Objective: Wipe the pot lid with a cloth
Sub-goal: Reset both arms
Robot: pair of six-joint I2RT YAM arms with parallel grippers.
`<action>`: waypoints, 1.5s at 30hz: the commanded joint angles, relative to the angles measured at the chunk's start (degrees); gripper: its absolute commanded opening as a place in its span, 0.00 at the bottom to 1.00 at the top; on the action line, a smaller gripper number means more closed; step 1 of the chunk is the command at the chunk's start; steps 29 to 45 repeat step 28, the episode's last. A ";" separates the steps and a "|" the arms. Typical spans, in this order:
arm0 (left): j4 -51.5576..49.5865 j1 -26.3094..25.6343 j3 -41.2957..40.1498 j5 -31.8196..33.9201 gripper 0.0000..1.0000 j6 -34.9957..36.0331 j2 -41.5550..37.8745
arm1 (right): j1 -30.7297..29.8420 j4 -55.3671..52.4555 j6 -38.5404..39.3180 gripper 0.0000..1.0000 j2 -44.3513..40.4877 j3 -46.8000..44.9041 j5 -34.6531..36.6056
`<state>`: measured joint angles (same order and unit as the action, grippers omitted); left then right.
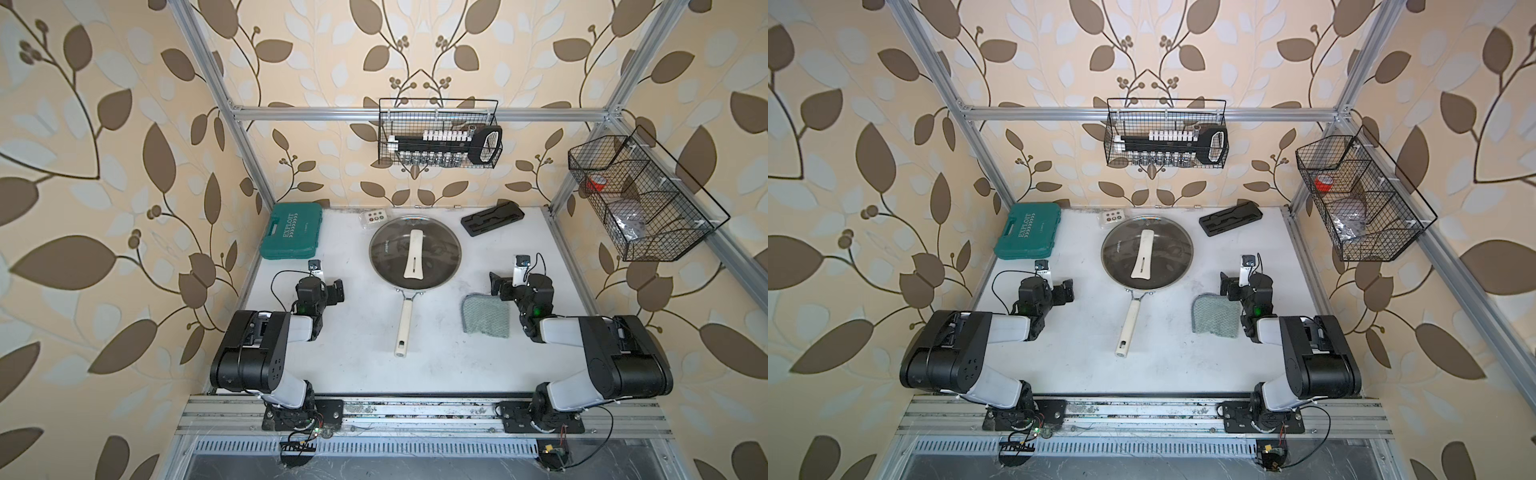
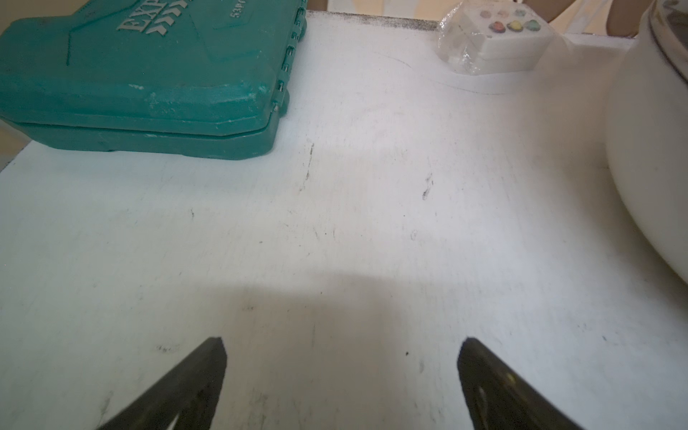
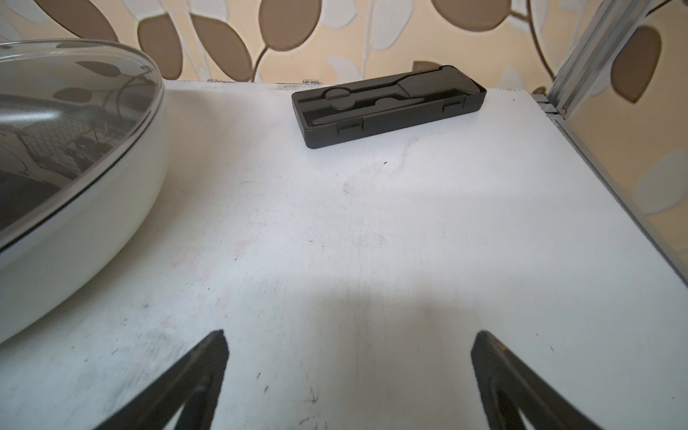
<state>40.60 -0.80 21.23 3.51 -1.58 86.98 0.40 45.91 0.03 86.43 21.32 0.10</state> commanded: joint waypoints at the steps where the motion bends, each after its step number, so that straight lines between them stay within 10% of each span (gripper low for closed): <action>1: 1.76 -0.24 0.93 0.81 0.99 0.71 -1.15 | 0.17 -1.03 -0.30 0.99 0.67 1.30 -0.71; 9: 1.81 -0.27 0.79 0.96 0.99 0.71 -1.23 | 0.04 -3.06 0.79 0.99 -6.22 -0.46 -2.87; 12: 1.83 -0.26 0.83 1.02 0.99 0.71 -1.24 | 0.06 12.62 -0.12 0.99 1.70 -4.46 -0.92; 16: 1.85 -0.40 0.93 1.06 0.99 0.71 -1.19 | -0.04 -5.10 0.18 0.99 -3.98 1.27 -1.31; 45: 1.69 -0.38 0.91 1.07 0.99 0.71 -1.10 | 0.31 -0.44 -0.03 0.99 0.92 1.40 -2.03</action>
